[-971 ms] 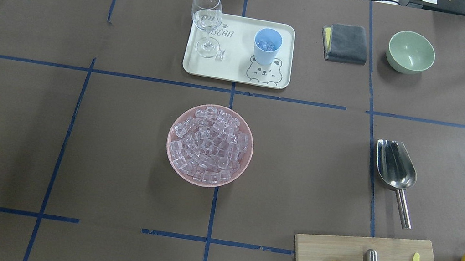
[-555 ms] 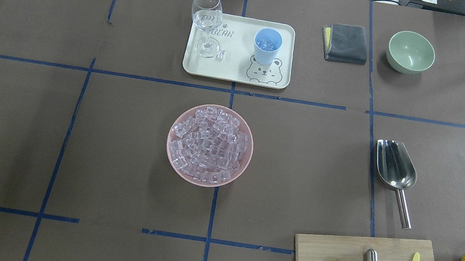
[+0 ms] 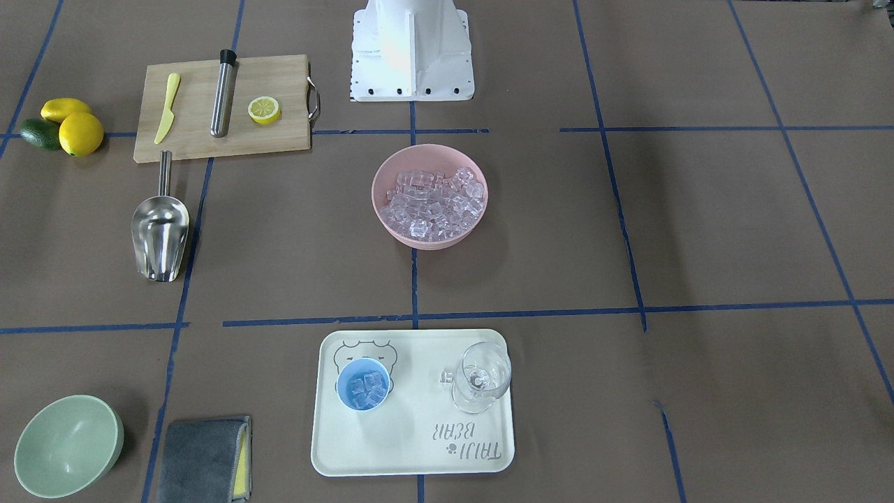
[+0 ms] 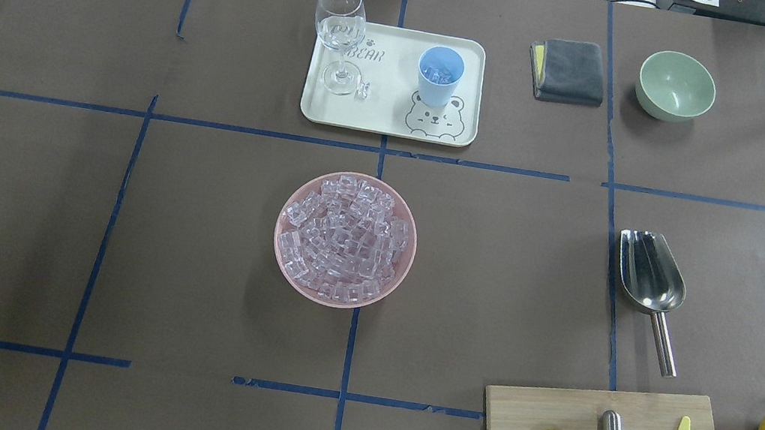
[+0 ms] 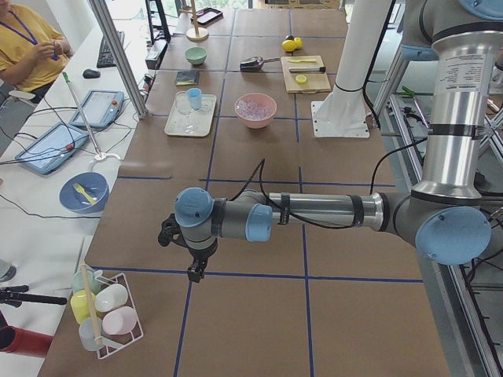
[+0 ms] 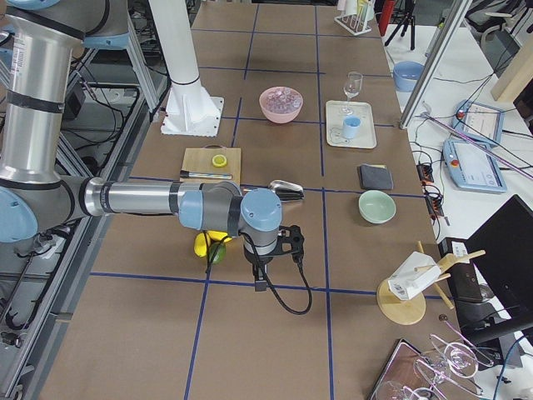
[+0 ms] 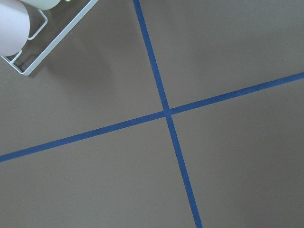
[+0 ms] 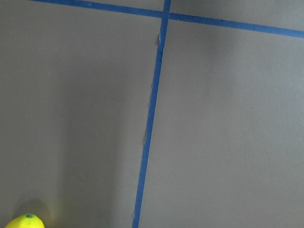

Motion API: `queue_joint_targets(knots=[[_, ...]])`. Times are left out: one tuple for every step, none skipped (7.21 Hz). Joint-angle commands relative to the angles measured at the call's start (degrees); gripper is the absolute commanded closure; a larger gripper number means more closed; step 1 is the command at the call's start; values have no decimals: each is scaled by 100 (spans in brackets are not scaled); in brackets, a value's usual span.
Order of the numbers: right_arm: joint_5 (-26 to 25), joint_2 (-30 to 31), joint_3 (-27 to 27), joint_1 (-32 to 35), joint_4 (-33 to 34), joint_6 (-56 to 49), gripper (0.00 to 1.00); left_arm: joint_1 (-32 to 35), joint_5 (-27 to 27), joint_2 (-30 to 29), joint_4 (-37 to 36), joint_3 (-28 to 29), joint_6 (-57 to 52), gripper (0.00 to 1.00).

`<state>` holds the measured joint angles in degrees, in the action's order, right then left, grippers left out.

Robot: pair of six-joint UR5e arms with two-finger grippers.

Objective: Put ice in cup with scoop

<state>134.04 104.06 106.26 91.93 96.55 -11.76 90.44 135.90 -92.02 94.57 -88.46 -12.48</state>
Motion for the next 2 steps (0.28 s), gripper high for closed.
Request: queue_joint_targets(knots=[[0, 0, 0, -9, 4, 7, 0, -8, -2, 0, 0, 4, 0, 0], [0, 0, 0, -9, 4, 15, 0, -8, -11, -9, -9, -22, 0, 0]])
